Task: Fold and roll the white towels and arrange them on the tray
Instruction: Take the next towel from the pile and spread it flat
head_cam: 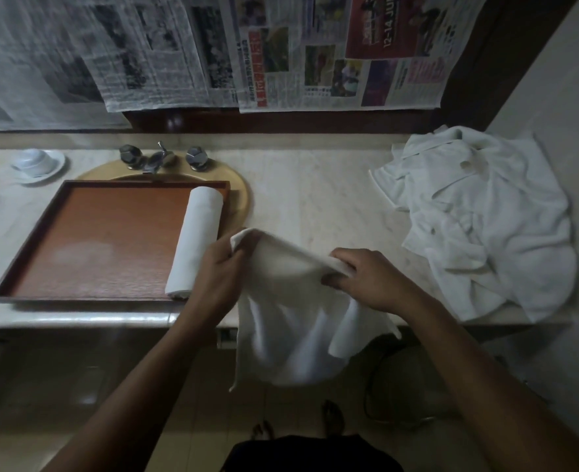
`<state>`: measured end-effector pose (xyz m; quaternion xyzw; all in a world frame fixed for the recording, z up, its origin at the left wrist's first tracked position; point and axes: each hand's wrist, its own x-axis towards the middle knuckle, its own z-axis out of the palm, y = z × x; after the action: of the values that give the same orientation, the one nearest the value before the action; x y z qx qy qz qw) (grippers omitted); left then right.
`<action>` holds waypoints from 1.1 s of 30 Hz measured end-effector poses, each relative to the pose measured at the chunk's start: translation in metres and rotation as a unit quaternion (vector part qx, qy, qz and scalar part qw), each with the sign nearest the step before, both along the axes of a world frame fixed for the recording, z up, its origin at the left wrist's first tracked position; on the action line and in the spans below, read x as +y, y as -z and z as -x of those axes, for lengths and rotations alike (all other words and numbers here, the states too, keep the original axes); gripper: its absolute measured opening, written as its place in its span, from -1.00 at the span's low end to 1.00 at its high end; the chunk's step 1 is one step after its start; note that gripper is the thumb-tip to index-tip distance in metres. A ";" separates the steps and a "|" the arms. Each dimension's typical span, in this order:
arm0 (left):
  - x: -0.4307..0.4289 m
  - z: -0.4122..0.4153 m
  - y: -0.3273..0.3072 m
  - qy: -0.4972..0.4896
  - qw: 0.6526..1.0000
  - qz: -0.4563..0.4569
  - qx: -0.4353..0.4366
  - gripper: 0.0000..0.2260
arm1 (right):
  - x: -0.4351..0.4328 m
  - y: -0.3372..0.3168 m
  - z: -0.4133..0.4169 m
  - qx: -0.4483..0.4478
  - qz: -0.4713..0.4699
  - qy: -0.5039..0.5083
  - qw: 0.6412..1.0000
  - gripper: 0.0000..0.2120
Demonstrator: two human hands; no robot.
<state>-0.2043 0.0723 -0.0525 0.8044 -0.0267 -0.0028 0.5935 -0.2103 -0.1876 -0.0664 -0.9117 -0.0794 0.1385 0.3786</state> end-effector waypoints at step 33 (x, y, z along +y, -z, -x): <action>0.001 -0.162 0.091 -0.092 0.984 -0.114 0.099 -0.83 | -0.156 0.096 -0.125 -0.031 0.085 0.182 0.979 -0.72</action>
<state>-0.0418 0.0731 -0.1436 0.8616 0.1070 -0.0309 0.4952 -0.0849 -0.3439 -0.1624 -0.9435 0.0884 0.0456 0.3162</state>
